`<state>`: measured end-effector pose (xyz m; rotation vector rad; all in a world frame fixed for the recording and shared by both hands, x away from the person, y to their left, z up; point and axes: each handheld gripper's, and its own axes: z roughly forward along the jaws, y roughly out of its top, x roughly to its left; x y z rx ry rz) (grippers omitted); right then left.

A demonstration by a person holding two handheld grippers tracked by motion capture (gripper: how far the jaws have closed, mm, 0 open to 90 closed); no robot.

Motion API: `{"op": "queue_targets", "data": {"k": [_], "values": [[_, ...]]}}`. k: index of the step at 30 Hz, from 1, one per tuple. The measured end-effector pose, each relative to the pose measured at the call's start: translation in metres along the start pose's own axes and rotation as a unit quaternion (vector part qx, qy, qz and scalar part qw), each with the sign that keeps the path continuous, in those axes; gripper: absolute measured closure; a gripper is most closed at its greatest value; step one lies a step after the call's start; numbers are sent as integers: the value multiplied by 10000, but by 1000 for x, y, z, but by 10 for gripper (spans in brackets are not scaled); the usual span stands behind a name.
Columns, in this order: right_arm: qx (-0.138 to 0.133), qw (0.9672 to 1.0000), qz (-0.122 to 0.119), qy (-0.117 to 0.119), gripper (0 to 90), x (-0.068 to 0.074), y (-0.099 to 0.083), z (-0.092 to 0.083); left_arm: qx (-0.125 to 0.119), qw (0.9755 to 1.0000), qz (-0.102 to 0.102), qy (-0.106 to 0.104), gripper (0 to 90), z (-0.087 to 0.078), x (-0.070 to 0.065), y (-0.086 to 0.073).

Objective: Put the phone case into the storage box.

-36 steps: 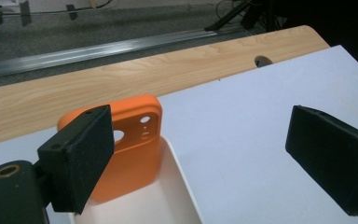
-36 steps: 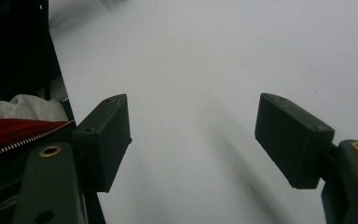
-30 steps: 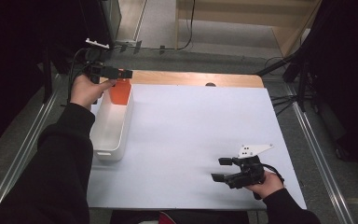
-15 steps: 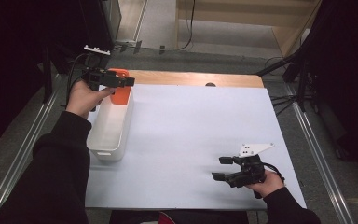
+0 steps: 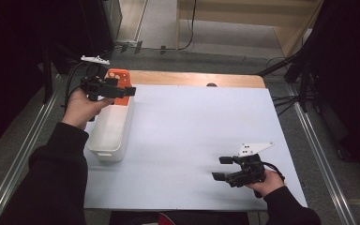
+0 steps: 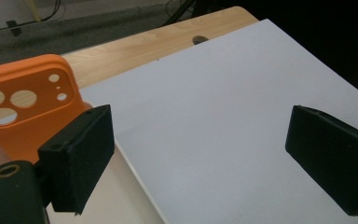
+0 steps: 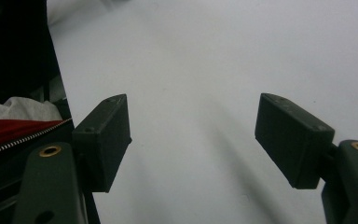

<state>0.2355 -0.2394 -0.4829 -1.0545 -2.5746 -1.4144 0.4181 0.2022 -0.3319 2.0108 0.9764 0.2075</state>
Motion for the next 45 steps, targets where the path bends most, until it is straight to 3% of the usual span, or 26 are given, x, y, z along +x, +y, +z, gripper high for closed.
{"op": "queue_targets", "data": {"k": [2, 5, 17, 35, 40, 45], "values": [[-5, 10000, -9, 2, 256, 0, 0, 0, -1, 10000, 68, -1, 133, 0, -2, -4], [5, 10000, -4, 1, 256, 0, 0, 0, 7, 10000, 95, 12, 132, 0, -5, -8], [17, 10000, 5, -6, 256, 0, 0, 0, -46, 9994, 189, -291, 132, 1, -14, -24], [31, 10000, 4, -6, 256, 0, 0, 0, -12, 9975, 577, -397, 132, 3, -28, -48], [31, 10000, 6, 3, 256, 1, 0, 0, -91, 9974, 537, -463, 132, 0, -29, -55], [15, 10000, -11, 10, 256, 1, 0, 0, -96, 9967, 630, -495, 132, -2, -34, -65]]}}
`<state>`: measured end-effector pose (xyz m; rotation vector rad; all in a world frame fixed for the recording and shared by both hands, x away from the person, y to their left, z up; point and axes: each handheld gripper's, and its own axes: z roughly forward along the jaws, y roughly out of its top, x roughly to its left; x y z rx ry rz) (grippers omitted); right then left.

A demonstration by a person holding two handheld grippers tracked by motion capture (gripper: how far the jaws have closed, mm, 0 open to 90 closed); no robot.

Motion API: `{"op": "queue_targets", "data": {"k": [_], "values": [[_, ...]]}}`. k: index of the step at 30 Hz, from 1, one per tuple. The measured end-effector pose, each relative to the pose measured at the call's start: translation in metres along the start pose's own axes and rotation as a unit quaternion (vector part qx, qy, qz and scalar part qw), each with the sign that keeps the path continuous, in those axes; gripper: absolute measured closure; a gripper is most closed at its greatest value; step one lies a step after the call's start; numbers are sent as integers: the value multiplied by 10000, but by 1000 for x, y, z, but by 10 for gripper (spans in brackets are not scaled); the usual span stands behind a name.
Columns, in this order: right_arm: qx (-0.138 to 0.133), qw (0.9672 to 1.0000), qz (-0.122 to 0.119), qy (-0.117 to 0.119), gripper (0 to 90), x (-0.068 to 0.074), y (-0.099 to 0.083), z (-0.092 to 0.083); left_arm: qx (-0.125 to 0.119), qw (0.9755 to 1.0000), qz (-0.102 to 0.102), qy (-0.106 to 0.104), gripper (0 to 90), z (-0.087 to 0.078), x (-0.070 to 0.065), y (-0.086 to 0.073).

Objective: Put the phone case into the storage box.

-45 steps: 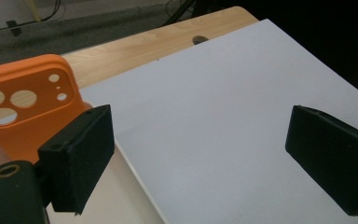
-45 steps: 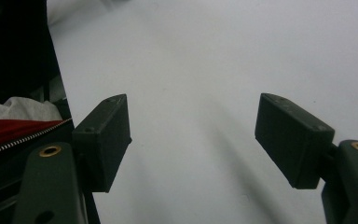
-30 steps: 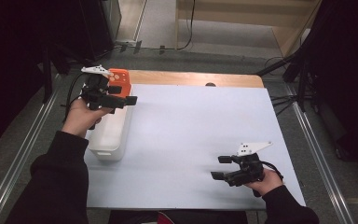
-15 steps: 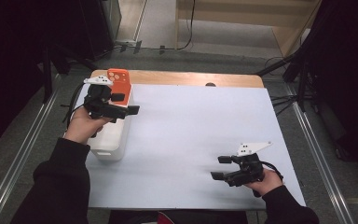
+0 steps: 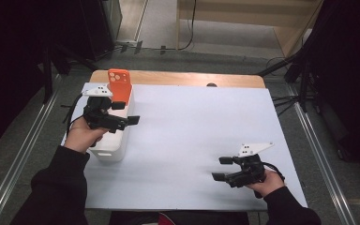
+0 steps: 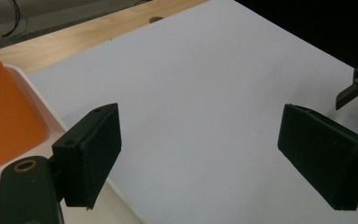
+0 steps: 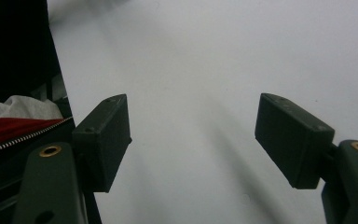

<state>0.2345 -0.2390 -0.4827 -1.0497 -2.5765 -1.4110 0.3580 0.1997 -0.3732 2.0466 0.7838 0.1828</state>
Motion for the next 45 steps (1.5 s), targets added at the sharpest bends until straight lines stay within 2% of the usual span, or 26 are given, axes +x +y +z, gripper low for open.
{"op": "queue_targets", "data": {"k": [3, 12, 15, 21, 29, 45], "values": [[-2, 10000, 12, -4, 256, 0, 0, 0, 49, 9999, 113, -36, 132, -1, -2, -4], [-7, 10000, -11, -11, 256, 0, 0, -1, -15, 9998, 185, -26, 132, -2, -11, -18], [-2, 10000, -2, -4, 256, 0, 0, -1, -31, 9999, 144, -47, 132, -3, -12, -24], [6, 10000, 12, -9, 256, 0, 0, 0, 40, 9998, 219, -21, 132, -5, -17, -35], [10, 10000, 8, -15, 256, 0, 0, 0, -27, 9996, 295, -41, 132, -9, -27, -49], [24, 10000, 2, -4, 256, 0, 0, 0, 9, 9979, 589, -272, 132, -4, -53, -64]]}}
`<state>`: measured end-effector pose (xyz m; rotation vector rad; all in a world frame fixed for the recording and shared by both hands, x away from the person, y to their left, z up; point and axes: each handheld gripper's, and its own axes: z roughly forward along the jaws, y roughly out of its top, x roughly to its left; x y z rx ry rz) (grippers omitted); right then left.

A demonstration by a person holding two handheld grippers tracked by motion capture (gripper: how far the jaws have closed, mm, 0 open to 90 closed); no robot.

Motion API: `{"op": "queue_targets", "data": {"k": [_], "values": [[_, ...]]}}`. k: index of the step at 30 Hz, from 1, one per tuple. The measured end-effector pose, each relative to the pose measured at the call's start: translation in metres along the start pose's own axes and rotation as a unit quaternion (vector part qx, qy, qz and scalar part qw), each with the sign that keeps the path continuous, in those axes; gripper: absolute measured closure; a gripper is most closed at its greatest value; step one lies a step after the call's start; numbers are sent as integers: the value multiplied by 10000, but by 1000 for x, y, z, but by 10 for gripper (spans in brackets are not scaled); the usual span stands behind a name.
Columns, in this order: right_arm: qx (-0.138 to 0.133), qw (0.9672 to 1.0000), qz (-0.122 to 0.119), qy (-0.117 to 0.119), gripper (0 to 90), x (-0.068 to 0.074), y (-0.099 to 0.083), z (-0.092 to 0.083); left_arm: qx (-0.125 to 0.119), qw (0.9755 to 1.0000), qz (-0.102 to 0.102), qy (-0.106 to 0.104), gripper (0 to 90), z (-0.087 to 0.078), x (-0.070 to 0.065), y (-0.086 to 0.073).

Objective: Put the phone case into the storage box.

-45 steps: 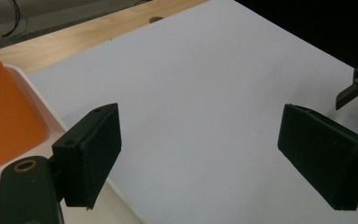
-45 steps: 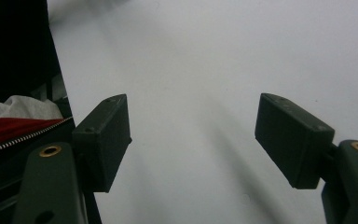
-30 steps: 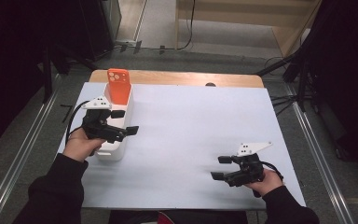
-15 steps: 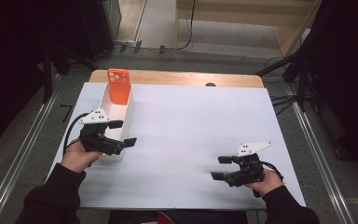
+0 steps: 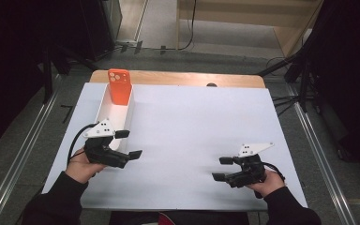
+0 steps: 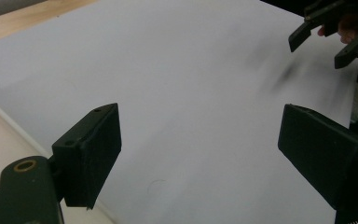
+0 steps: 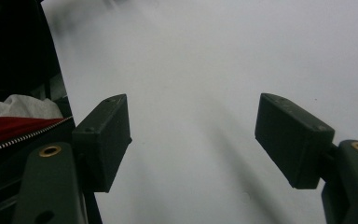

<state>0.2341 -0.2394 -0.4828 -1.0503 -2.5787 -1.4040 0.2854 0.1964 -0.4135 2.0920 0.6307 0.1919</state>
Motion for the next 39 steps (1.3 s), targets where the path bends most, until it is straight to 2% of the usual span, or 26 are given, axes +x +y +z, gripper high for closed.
{"op": "queue_targets", "data": {"k": [2, 8, 11, 18, 28, 32, 39], "values": [[2, 10000, -2, 1, 256, 0, 0, 0, 75, 10000, 42, -26, 132, 2, -2, -2], [16, 10000, 8, 3, 256, 0, 0, 0, 87, 10000, 37, -29, 132, 6, -6, -8], [23, 10000, 17, 5, 256, 1, 0, 0, 100, 9999, 60, -96, 132, 8, -7, -11], [32, 10000, 15, 8, 256, 1, 0, 0, 293, 9992, 250, -90, 132, 11, -13, -16], [33, 10000, 0, 16, 256, 1, 0, 1, 434, 9982, 343, -225, 132, 16, -17, -24], [33, 10000, -3, 14, 256, 1, 0, 1, 488, 9977, 411, -217, 132, 18, -19, -26], [40, 10000, -14, 19, 256, 1, 0, 1, 527, 9974, 415, -262, 132, 19, -21, -30]]}}
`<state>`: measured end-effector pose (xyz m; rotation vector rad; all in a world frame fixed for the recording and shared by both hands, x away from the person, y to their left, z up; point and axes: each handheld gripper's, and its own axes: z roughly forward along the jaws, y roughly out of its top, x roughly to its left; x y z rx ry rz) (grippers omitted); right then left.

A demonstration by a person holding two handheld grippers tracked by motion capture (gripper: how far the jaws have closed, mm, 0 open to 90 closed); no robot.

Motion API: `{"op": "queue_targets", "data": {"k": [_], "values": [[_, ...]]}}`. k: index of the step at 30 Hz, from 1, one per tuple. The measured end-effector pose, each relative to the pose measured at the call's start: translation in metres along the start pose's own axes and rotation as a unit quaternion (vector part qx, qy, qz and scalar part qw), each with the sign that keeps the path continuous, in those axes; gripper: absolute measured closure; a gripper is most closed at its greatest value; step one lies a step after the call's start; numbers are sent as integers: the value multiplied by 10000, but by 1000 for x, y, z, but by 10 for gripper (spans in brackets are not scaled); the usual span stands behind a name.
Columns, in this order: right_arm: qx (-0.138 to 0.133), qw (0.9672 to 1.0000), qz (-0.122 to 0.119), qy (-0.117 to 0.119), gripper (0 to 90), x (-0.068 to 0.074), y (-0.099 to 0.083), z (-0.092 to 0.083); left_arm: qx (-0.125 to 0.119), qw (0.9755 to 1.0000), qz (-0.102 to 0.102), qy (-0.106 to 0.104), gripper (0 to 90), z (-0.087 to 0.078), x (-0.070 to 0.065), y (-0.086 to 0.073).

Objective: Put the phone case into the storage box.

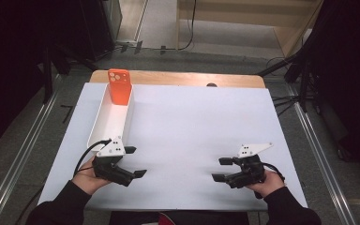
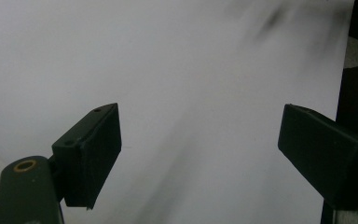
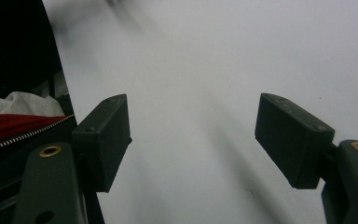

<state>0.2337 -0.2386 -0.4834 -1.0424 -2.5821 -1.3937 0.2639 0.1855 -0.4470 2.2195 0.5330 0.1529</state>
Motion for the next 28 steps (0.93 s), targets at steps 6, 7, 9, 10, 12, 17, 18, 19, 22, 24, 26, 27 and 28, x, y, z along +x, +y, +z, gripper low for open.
{"op": "queue_targets", "data": {"k": [6, 7, 9, 10, 12, 17, 18, 19, 22, 24, 26, 27, 28], "values": [[0, 10000, 7, 15, 256, 0, 0, 0, 32, 10000, 10, -22, 132, 1, 1, -1], [-3, 10000, 12, 14, 256, 0, 0, 0, 33, 10000, 2, -26, 132, 2, 2, -2], [-6, 10000, 12, 18, 256, 0, 0, 1, 28, 10000, 9, -19, 132, 2, 2, -2], [-6, 10000, 6, 17, 256, 0, 0, 1, 27, 10000, 10, -21, 132, 1, 2, -2], [5, 10000, 13, 20, 256, 0, 0, 1, 32, 10000, 14, -7, 132, 1, 2, -2], [12, 10000, 6, 21, 256, 1, 0, 1, 56, 10000, 19, -8, 132, 2, 3, -2], [12, 10000, 6, 21, 256, 0, 0, 1, 55, 10000, 10, -8, 132, 2, 3, -2], [14, 10000, 6, 18, 256, 0, 0, 1, 65, 10000, 5, -16, 132, 2, 3, -2], [14, 10000, 3, 17, 256, 0, 0, 1, 89, 10000, 19, -25, 132, 3, 3, -3], [17, 10000, 12, 19, 256, 0, 0, 1, 79, 10000, 20, -33, 132, 3, 3, -3], [20, 10000, 6, 14, 256, 0, 0, 1, 80, 10000, 25, -41, 132, 3, 3, -3], [27, 10000, 17, 17, 256, 0, 0, 1, 79, 10000, 18, -38, 132, 3, 3, -3], [22, 10000, 2, 17, 256, 0, 0, 1, 77, 10000, 20, -38, 132, 3, 3, -3]]}}
